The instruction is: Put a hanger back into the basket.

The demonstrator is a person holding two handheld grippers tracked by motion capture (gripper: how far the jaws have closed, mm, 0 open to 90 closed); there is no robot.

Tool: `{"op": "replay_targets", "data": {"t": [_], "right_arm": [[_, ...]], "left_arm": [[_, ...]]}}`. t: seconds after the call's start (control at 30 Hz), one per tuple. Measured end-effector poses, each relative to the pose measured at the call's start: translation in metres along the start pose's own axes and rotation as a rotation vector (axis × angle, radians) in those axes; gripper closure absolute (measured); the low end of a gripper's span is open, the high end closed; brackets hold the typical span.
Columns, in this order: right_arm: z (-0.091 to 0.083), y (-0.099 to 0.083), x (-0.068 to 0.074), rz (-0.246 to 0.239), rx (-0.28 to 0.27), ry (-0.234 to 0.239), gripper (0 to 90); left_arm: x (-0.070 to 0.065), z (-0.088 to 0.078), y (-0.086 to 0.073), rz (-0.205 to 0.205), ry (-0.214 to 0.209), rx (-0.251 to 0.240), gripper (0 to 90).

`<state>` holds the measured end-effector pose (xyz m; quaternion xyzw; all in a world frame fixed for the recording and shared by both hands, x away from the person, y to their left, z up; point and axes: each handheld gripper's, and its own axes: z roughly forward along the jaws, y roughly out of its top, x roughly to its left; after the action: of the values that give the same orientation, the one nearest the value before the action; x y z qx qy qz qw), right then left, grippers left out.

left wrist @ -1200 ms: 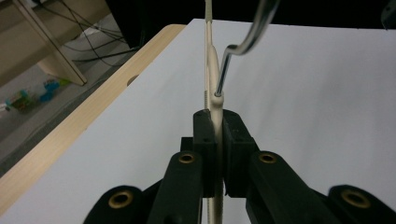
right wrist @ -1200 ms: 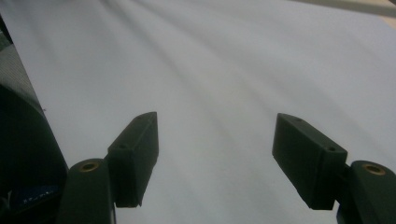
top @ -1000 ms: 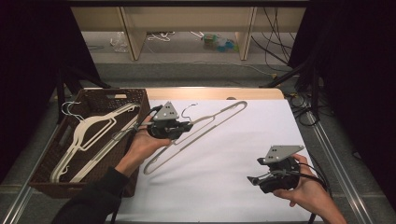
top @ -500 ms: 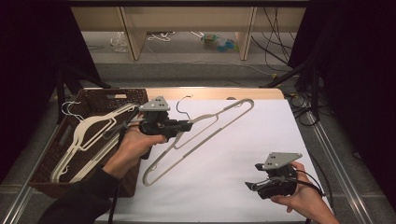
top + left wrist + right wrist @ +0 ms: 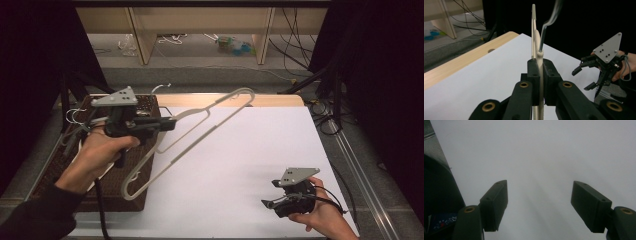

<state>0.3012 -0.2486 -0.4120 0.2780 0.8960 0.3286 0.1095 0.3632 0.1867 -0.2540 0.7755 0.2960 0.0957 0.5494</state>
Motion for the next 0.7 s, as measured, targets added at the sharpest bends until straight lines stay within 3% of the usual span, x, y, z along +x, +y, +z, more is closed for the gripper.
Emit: {"op": "replay_targets", "data": {"t": [0.53, 0.7], "right_arm": [[0.005, -0.002, 0.001, -0.006, 0.002, 0.001, 30.1], [0.005, -0.001, 0.002, -0.01, 0.014, 0.011, 29.5]], "left_arm": [[0.048, -0.079, -0.004, -0.037, 0.145, -0.042, 85.4], [0.068, -0.095, -0.007, -0.021, 0.183, -0.059, 85.4]]}}
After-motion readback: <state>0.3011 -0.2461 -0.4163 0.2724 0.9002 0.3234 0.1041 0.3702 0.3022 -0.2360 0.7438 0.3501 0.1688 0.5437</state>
